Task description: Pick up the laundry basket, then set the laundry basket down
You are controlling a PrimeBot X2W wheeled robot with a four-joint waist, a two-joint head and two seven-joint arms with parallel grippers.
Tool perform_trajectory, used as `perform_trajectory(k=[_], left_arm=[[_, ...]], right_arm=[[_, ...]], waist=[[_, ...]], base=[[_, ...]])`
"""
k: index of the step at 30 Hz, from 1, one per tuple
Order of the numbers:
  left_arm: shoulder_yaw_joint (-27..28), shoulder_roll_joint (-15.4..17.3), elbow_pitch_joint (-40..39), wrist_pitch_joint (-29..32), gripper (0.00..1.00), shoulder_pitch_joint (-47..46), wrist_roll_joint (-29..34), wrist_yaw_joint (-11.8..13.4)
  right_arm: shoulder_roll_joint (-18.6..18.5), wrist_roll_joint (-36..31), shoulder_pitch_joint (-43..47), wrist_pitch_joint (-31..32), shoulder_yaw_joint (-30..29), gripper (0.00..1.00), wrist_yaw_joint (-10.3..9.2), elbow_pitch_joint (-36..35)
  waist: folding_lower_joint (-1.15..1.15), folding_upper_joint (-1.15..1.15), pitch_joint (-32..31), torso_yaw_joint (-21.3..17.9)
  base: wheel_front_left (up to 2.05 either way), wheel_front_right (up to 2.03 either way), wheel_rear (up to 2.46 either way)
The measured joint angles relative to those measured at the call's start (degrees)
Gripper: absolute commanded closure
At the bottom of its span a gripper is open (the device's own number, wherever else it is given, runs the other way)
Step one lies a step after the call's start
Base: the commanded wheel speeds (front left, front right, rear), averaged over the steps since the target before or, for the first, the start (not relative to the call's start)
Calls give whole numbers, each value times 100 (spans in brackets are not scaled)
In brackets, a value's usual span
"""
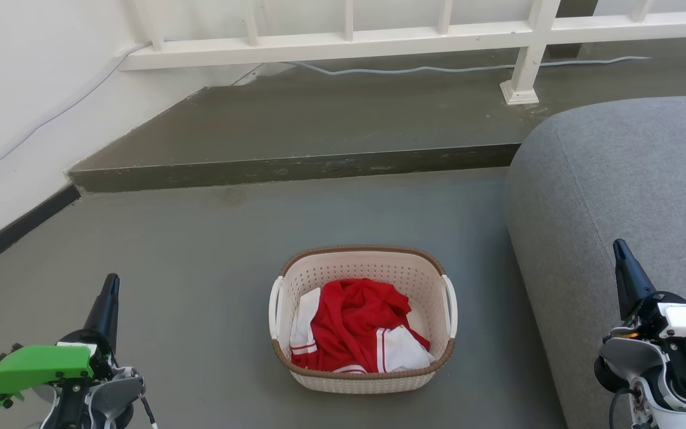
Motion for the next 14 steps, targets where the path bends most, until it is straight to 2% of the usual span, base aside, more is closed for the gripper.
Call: perform_trajectory(k=[14], left_arm=[[0, -2, -5, 0, 100, 2, 0, 0]], right_arm=[[0, 2, 0, 0, -1, 100, 0, -5]], waist=[[0, 0, 0, 0]], base=[[0, 0, 0]])
